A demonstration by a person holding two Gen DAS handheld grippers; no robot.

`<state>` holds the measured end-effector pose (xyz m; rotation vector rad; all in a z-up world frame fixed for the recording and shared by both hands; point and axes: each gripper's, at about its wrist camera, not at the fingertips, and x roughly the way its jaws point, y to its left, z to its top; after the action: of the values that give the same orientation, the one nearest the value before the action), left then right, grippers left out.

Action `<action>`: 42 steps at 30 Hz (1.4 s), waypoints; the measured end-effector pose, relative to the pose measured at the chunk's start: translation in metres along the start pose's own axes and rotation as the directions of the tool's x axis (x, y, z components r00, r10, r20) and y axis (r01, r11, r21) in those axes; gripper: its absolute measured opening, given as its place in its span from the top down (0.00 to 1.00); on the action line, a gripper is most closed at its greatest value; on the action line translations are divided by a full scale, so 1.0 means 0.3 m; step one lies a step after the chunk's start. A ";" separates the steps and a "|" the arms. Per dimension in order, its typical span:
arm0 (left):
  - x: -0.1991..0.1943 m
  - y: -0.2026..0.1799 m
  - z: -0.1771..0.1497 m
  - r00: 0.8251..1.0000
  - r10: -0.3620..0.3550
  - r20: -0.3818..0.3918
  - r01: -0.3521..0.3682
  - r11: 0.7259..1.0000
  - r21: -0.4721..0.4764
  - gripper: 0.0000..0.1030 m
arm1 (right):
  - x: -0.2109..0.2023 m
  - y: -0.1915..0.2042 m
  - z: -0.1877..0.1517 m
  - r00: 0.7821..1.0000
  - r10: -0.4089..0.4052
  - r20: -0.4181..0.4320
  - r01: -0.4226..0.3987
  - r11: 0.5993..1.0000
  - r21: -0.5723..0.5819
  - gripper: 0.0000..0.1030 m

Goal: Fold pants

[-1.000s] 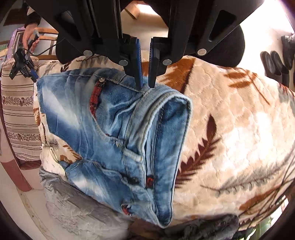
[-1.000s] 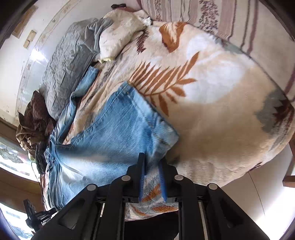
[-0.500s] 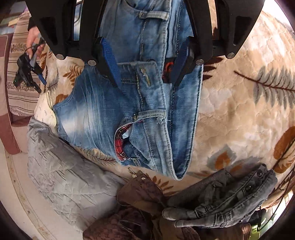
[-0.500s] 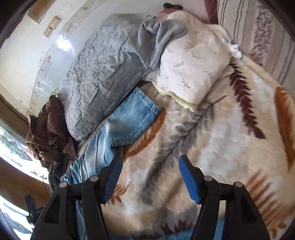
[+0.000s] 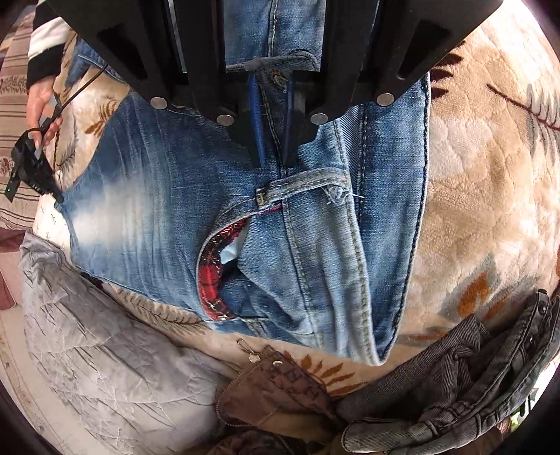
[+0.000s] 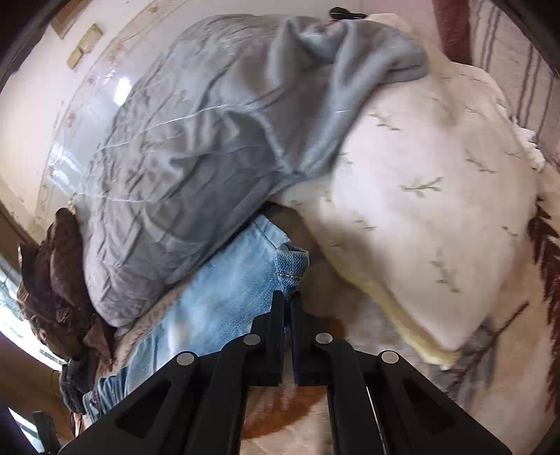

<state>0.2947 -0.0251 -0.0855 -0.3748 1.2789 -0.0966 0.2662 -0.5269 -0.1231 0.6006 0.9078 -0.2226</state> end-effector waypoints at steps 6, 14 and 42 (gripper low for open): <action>-0.170 0.070 0.031 0.997 -0.052 0.053 0.053 0.998 -0.021 0.91 | -0.041 -0.040 -0.004 0.999 0.011 -0.036 -0.011 1.000 -0.010 0.78; -0.142 0.136 0.250 0.997 -0.063 0.035 0.068 0.983 -0.172 0.49 | -0.031 0.148 0.177 0.999 0.042 0.002 -0.041 0.982 -0.182 0.27; -0.329 -0.134 0.089 0.963 -0.053 0.265 0.030 0.996 0.089 0.92 | -0.236 0.205 0.116 0.994 0.013 0.112 0.025 0.944 -0.328 0.97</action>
<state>0.2967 -0.0297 0.0242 -0.3299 0.9968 -0.1311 0.2728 -0.5015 -0.0265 0.2716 0.8148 -0.1044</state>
